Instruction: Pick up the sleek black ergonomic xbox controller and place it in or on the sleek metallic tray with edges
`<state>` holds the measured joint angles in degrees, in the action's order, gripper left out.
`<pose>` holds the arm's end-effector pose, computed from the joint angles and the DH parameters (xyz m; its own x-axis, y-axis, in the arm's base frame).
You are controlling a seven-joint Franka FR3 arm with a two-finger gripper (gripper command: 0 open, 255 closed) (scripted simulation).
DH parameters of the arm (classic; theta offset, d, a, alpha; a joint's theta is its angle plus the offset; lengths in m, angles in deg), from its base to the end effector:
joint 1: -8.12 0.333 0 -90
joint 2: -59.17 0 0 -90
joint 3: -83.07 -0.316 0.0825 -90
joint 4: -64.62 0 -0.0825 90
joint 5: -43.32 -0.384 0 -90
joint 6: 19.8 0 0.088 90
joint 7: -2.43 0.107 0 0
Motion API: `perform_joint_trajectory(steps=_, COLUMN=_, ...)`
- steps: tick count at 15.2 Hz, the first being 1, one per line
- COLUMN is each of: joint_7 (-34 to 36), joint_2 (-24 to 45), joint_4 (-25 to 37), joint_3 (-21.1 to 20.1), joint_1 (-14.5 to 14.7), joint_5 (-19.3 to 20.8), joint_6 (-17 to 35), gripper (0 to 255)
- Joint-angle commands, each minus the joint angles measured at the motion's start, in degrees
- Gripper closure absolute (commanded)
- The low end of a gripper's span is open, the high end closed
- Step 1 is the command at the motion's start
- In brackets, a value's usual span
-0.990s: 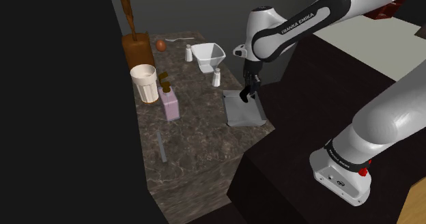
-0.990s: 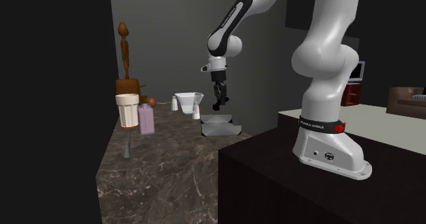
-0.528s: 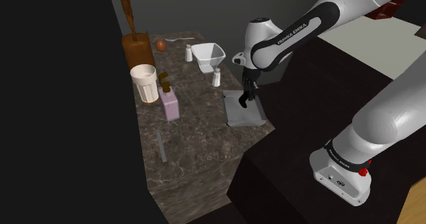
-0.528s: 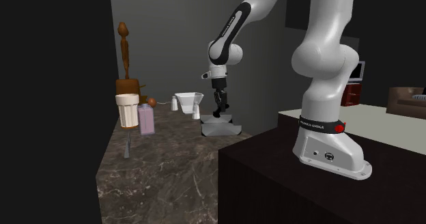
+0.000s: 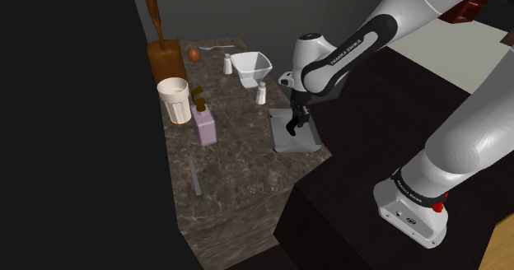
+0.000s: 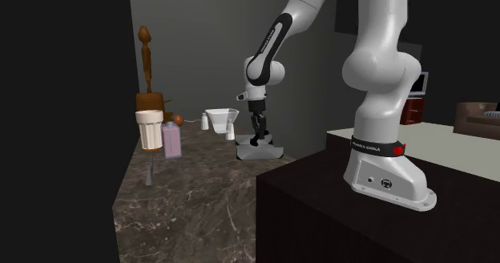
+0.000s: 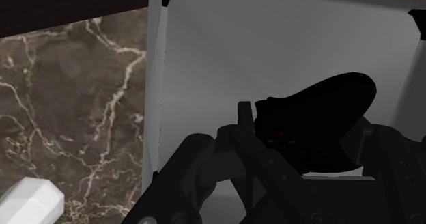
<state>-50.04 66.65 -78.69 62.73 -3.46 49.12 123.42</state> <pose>0.4504 0.0736 0.2268 0.4007 0.9129 -0.0782 0.9087 -0.4069 -0.0937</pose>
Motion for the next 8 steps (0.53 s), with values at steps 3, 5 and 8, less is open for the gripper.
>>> perform_joint_trajectory(steps=3, joint_7=0.08, joint_2=0.18, joint_4=0.07, joint_3=0.04, joint_1=0.01, joint_5=0.12, joint_6=0.12, gripper=255)
perform_joint_trajectory(steps=5, joint_7=0.08, joint_2=0.18, joint_4=0.07, joint_3=0.04, joint_1=0.01, joint_5=0.12, joint_6=0.12, gripper=255)
perform_joint_trajectory(steps=8, joint_7=0.08, joint_2=0.18, joint_4=0.08, joint_3=0.04, joint_1=0.01, joint_5=0.13, joint_6=0.12, gripper=0)
